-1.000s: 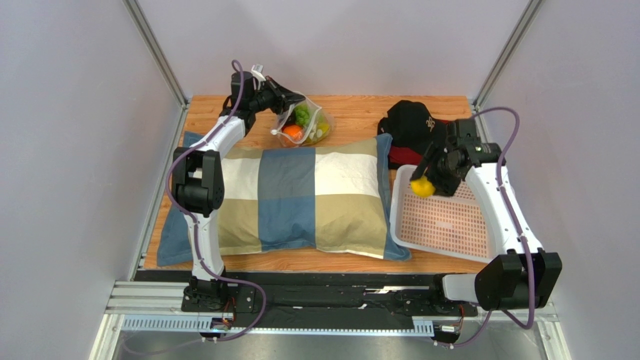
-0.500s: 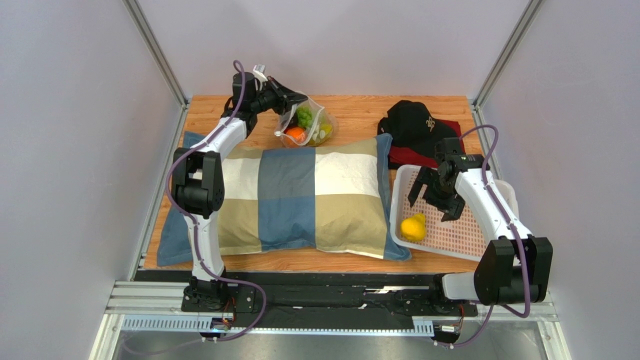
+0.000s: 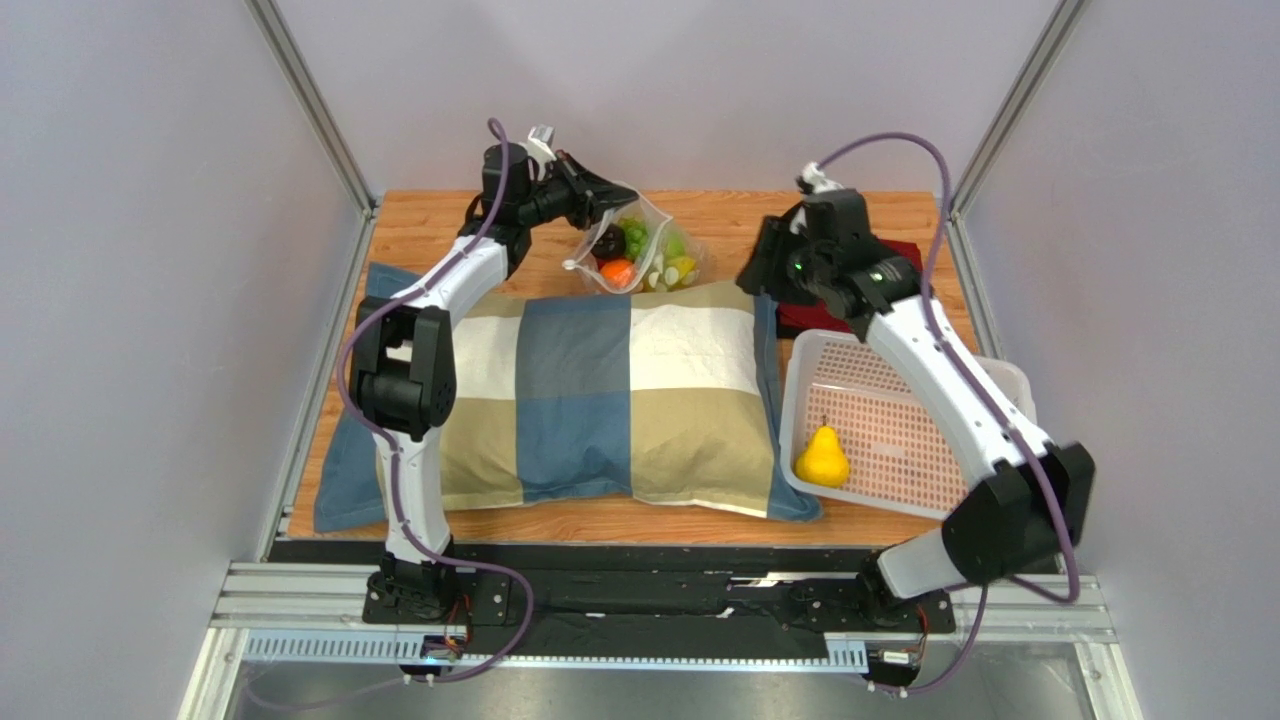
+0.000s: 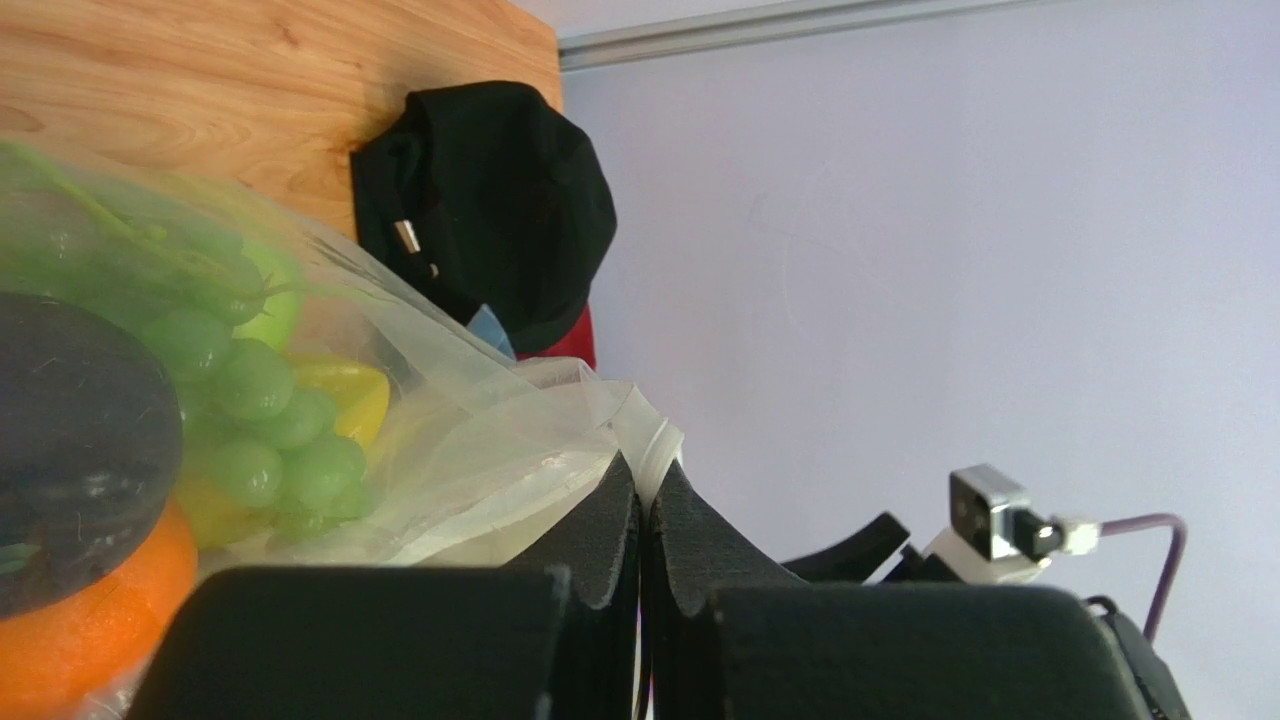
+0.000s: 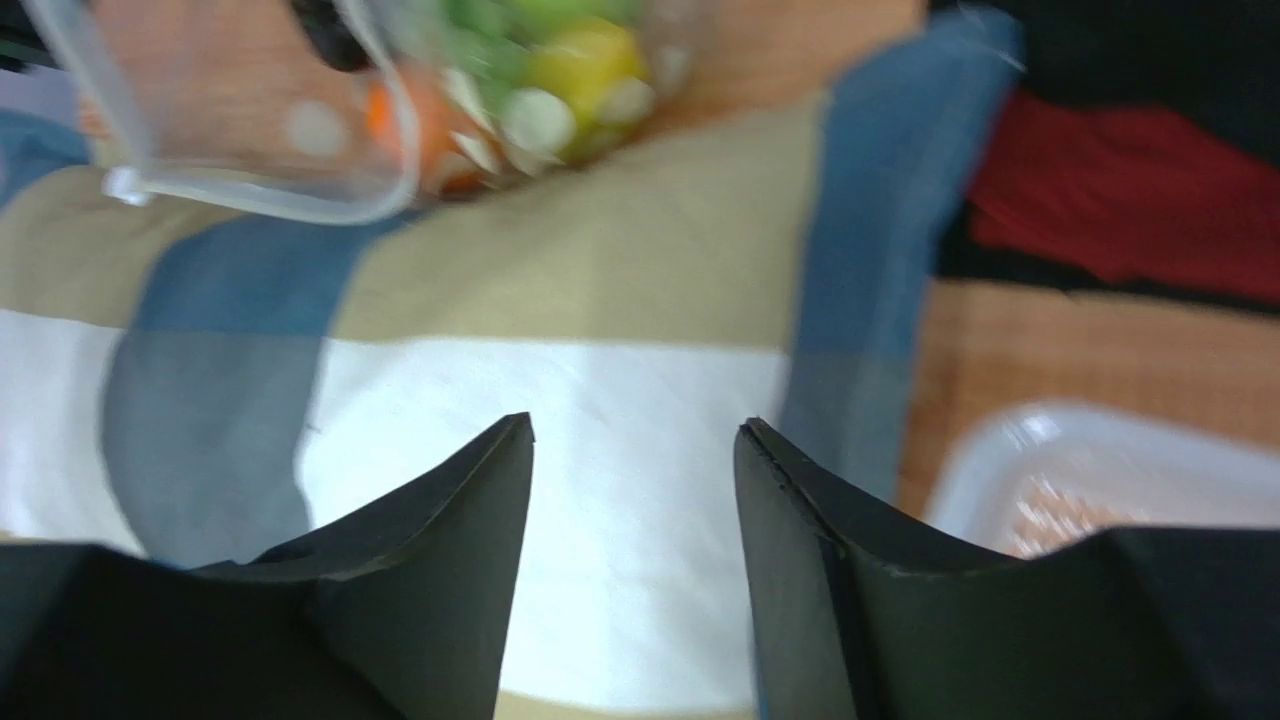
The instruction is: Open the zip-top bag and remove the fake food
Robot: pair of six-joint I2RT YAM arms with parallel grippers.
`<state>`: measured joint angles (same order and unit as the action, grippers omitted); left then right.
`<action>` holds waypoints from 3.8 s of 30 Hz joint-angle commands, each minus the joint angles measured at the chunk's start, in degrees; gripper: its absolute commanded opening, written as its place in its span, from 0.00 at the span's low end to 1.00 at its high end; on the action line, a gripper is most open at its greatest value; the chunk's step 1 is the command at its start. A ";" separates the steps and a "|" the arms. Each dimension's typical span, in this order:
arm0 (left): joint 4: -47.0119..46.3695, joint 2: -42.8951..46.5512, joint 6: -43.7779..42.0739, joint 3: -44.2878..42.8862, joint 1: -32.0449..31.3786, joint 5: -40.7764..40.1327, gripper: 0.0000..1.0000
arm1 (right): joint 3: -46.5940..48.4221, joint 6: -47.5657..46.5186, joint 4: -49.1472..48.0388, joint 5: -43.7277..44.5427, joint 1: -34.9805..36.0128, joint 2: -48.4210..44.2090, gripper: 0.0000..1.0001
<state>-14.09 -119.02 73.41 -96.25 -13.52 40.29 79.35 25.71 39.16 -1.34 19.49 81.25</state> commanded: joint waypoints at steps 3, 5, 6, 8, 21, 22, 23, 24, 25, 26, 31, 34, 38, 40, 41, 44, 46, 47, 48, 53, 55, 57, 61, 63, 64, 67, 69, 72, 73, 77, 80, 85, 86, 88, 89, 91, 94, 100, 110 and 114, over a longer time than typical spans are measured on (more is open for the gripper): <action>-9.55 1.78 4.10 -2.45 -0.81 1.02 0.00 | 13.09 -2.16 -23.41 -11.21 4.24 18.55 0.49; -12.44 0.82 5.16 -2.80 -0.90 1.02 0.00 | 18.54 -2.42 -25.53 -12.45 5.47 22.52 0.47; -12.98 0.37 6.04 -3.15 -0.90 1.36 0.00 | 20.04 -2.60 -25.97 -14.37 6.08 25.85 0.45; -13.69 -0.94 6.57 -4.73 -0.98 2.33 0.00 | 24.07 -2.95 -26.85 -16.04 6.88 29.12 0.44; -17.20 -5.08 10.61 -6.59 -1.51 3.92 0.00 | 34.73 -2.60 -29.76 -15.01 7.76 45.04 0.43; -18.07 -4.99 10.79 -6.41 -1.51 3.57 0.00 | 34.30 -2.60 -30.80 -14.57 7.67 45.39 0.44; -18.26 -5.25 10.97 -6.32 -1.51 3.48 0.00 | 34.12 -3.12 -31.42 -14.30 7.59 46.44 0.48; -18.34 -5.43 11.23 -6.50 -1.68 3.48 0.00 | 34.29 -3.47 -31.86 -14.47 7.50 47.23 0.54; -18.34 -6.04 11.41 -6.76 -1.77 3.65 0.00 | 36.12 -3.65 -31.17 -14.56 7.67 48.11 0.63; -18.43 -6.39 11.67 -7.63 -1.86 4.00 0.00 | 37.62 -4.00 -30.29 -15.26 7.50 49.43 0.64; -20.27 -7.80 13.43 -7.55 -2.65 3.74 0.00 | 40.44 -4.71 -30.80 -15.88 7.23 53.74 0.80; -20.89 -7.89 13.69 -6.59 -2.92 3.56 0.00 | 42.11 -4.88 -31.51 -16.93 7.06 56.81 0.86; -20.81 -8.24 13.87 -6.15 -3.18 3.65 0.00 | 44.22 -4.10 -32.38 -20.87 6.79 59.89 0.86; -20.89 -8.68 13.87 -6.23 -3.27 3.39 0.00 | 44.75 -3.92 -33.00 -22.29 6.71 61.12 0.80; -20.89 -8.77 14.04 -6.23 -3.36 3.21 0.00 | 45.27 -3.66 -33.18 -24.91 6.71 62.52 0.77; -21.16 -9.47 14.48 -6.41 -3.62 3.13 0.00 | 47.38 -1.38 -33.88 -29.40 6.53 65.34 0.70; -21.33 -9.74 14.75 -6.15 -3.71 2.86 0.00 | 47.83 -0.06 -35.02 -30.90 6.44 66.14 0.81; -21.42 -9.74 14.75 -6.06 -3.71 2.77 0.00 | 47.74 0.99 -35.72 -32.65 6.53 66.40 0.81; -21.33 -9.82 14.75 -6.06 -3.80 2.77 0.00 | 47.74 1.79 -37.38 -33.45 6.70 66.66 0.80; -20.90 -10.35 14.75 -7.20 -4.76 2.42 0.00 | 45.28 6.97 -44.50 -36.53 6.62 67.02 0.65; -21.07 -10.62 15.10 -7.20 -5.20 2.25 0.00 | 44.58 9.26 -47.50 -36.54 6.79 66.93 0.81; -21.07 -10.53 15.19 -7.11 -5.82 2.16 0.00 | 43.70 10.23 -49.26 -35.93 6.79 66.49 0.85; -21.16 -9.65 14.66 -5.62 -5.99 1.90 0.00 | 43.34 10.41 -48.74 -32.24 6.71 65.70 0.77; -20.98 -9.39 14.48 -5.27 -5.82 1.89 0.00 | 44.22 10.41 -47.33 -31.79 6.53 65.61 0.54; -20.98 -9.30 14.40 -5.27 -5.82 1.89 0.00 | 44.40 10.32 -46.81 -31.44 6.44 65.53 0.42; -20.98 -8.95 14.22 -5.00 -5.55 2.16 0.00 | 45.02 9.97 -42.94 -30.74 5.91 64.39 0.16; -20.72 -8.25 14.04 -4.04 -4.77 1.63 0.00 | 42.83 9.62 -41.27 -30.30 5.65 62.81 0.01; -21.68 -7.54 14.66 -3.42 -2.93 1.71 0.00 | 38.01 8.74 -40.65 -29.42 5.65 58.51 0.00; -20.47 -7.45 14.22 -3.42 -2.40 2.07 0.00 | 37.29 7.61 -40.04 -29.07 5.65 56.84 0.00; -17.82 -5.26 11.94 -3.07 -0.11 2.77 0.00 | 37.36 4.96 -34.87 -27.23 5.56 54.11 0.00; -16.32 -4.55 10.62 -3.16 0.60 3.65 0.00 | 38.60 5.04 -30.20 -23.19 5.39 52.70 0.05; -18.34 -5.34 12.63 -3.42 -0.10 4.88 0.00 | 39.12 9.17 -33.08 -25.19 4.86 53.92 0.34; -18.61 -5.52 13.07 -3.59 -0.28 5.06 0.00 | 39.73 10.74 -33.61 -25.98 4.86 54.62 0.47; -20.54 -5.52 14.04 -3.33 -0.46 4.88 0.00 | 39.31 12.25 -36.67 -28.53 4.60 55.94 0.57; -20.63 -5.61 14.04 -3.68 -0.46 5.14 0.00 | 39.04 12.86 -38.09 -29.50 4.60 56.21 0.65; -20.72 -6.13 14.04 -4.38 -0.37 6.02 0.00 | 38.86 13.57 -41.33 -31.87 4.60 57.17 0.73; -21.33 -7.62 15.97 -6.84 -0.81 7.86 0.00 | 40.17 13.66 -43.46 -33.54 4.60 59.62 0.88; -21.86 -8.50 17.21 -7.46 -3.18 6.99 0.00 | 50.73 12.96 -39.42 -35.92 4.86 67.10 0.90; -21.77 -8.33 17.12 -5.62 -6.87 4.79 0.00 | 49.49 16.38 -40.57 -27.06 4.86 69.92 0.96; -21.60 -8.68 17.12 -5.79 -8.01 4.45 0.00 | 49.15 19.10 -34.69 -17.41 4.77 69.83 0.90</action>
<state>-30.57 -129.47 88.40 -100.31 -14.28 36.91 127.46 42.52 -1.80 -31.51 22.17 148.18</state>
